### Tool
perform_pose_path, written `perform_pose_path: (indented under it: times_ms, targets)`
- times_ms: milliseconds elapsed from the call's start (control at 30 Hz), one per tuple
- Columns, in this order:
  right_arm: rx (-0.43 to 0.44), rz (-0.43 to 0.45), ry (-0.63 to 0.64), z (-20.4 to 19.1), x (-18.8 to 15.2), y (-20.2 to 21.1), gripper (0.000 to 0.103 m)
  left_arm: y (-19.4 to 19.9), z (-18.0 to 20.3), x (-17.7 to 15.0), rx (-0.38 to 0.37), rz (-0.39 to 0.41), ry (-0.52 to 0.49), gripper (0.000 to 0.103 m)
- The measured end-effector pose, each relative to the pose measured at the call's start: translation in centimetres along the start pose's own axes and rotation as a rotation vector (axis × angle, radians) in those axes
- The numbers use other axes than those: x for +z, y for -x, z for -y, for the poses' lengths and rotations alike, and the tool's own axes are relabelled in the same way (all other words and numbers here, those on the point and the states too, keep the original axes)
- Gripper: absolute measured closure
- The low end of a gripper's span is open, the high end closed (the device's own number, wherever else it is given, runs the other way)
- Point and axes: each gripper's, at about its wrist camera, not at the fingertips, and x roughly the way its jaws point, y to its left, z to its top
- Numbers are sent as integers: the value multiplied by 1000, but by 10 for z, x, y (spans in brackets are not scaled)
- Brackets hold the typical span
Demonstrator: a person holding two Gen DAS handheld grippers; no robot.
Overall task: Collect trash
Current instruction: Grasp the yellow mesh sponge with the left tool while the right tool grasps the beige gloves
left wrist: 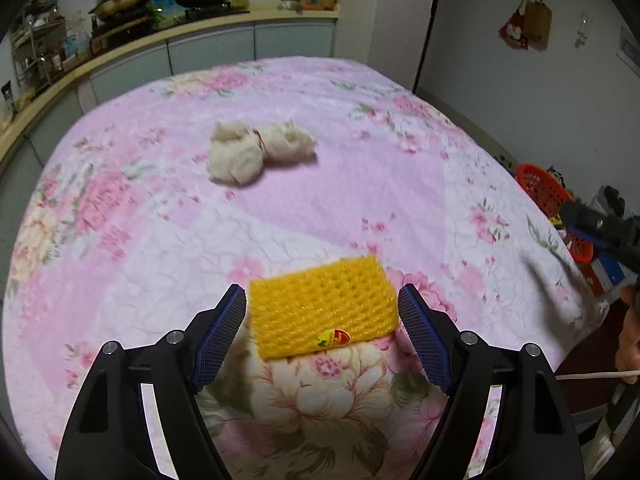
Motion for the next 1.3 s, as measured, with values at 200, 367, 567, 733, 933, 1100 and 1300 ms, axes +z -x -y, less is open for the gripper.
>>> perform_pose_path:
  times_ms: [200,367,567,733,933,1100,1300]
  targets:
    - [18,-32,64,-26,10,-21,42,-16,8,-6,10,-22,-20,36]
    - [38,-65,121,-45,18,-37,42,-16,2,-4,-29,-8,30,61]
    - [52,-99,200,-69,33,-58,42,-13,-14,-2,-75,12,122,80]
    - [84,-113,280,-95,46,-71,42,9,-35,-2,-41,73,190,82]
    - [110,-114,371,-138,60,-100,42,35,-65,1,89,164,294,82]
    - [137,-141,475,-179,66,-132,33,52,-82,6,152,211,320,82]
    - [168,-183,585,-218,57,-166,28,65,-92,5,201,235,320,82]
